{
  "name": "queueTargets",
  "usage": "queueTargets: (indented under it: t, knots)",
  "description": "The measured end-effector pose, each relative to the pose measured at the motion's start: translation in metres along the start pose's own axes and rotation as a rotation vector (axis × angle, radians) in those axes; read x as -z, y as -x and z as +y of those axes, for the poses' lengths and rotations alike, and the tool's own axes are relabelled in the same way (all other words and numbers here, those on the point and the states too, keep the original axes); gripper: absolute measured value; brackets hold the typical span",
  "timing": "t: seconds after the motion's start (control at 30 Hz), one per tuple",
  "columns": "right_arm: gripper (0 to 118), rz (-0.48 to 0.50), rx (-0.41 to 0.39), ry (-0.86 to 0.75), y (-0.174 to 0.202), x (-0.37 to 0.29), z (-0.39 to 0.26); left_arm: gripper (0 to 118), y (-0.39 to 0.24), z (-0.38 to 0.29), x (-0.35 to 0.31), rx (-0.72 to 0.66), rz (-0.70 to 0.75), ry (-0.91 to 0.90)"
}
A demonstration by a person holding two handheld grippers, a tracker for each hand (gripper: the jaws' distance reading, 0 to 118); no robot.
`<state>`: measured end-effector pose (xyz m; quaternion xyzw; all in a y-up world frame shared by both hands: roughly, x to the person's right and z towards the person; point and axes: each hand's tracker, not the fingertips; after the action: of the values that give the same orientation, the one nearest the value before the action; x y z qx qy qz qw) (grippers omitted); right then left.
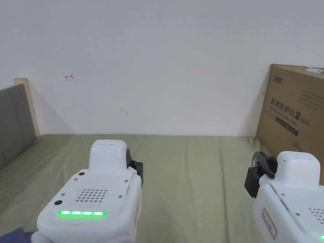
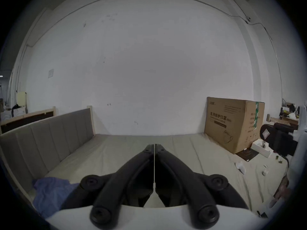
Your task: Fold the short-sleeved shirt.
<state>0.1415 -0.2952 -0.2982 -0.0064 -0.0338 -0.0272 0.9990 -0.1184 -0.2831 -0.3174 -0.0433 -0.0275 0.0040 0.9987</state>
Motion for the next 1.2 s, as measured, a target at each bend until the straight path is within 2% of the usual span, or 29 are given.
queueTargets:
  t: [0.13, 0.23, 0.33, 0.43, 0.57, 0.67, 0.83, 0.87, 0.93, 1.0, 1.07, 1.1, 1.13, 1.17, 1.2]
  knots:
    - [0, 0.012, -0.015, 0.012, 0.005, 0.004, -0.009, 0, 0.012, -0.008, 0.002, -0.001, 0.032, 0.030]
    - [0, 0.054, -0.018, 0.028, 0.028, 0.011, -0.016, 0, 0.046, -0.018, -0.003, -0.026, 0.069, 0.082]
    - [0, 0.165, -0.031, 0.061, 0.075, 0.023, -0.023, 0, 0.101, -0.024, -0.023, -0.054, 0.178, 0.120]
    - [0, 0.312, -0.020, 0.099, 0.138, 0.030, -0.030, 0, 0.169, -0.030, -0.056, -0.075, 0.363, 0.120]
    - [0, 0.492, -0.079, 0.110, 0.229, 0.026, -0.042, 0, 0.244, -0.035, -0.111, -0.090, 0.631, 0.095]
    - [0, 0.603, -0.103, 0.133, 0.271, 0.019, -0.050, 0, 0.277, -0.042, -0.133, -0.162, 0.696, 0.120]
    - [0, 0.685, -0.131, 0.167, 0.297, 0.017, -0.059, 0, 0.306, -0.059, -0.128, -0.198, 0.705, 0.180]
    - [0, 0.702, -0.132, 0.197, 0.299, 0.019, -0.061, 0, 0.317, -0.065, -0.117, -0.213, 0.678, 0.257]
    - [0, 0.725, -0.129, 0.273, 0.295, 0.025, -0.067, 0, 0.345, -0.085, -0.082, -0.274, 0.557, 0.528]
    - [0, 0.729, -0.142, 0.331, 0.288, 0.031, -0.077, 0, 0.382, -0.125, -0.040, -0.482, 0.346, 0.814]
    - [0, 0.709, -0.170, 0.362, 0.281, 0.037, -0.088, 1, 0.415, -0.171, -0.011, -0.667, 0.243, 0.923]
    - [0, 0.701, -0.185, 0.384, 0.279, 0.041, -0.094, 10, 0.425, -0.189, 0.000, -0.689, 0.246, 0.966]
    - [0, 0.694, -0.192, 0.402, 0.277, 0.044, -0.099, 33, 0.432, -0.203, 0.010, -0.667, 0.273, 1.002]
    - [0, 0.687, -0.194, 0.418, 0.274, 0.048, -0.105, 80, 0.437, -0.219, 0.018, -0.611, 0.317, 1.038]
    - [0, 0.682, -0.196, 0.438, 0.272, 0.052, -0.110, 107, 0.442, -0.231, 0.027, -0.561, 0.352, 1.066]
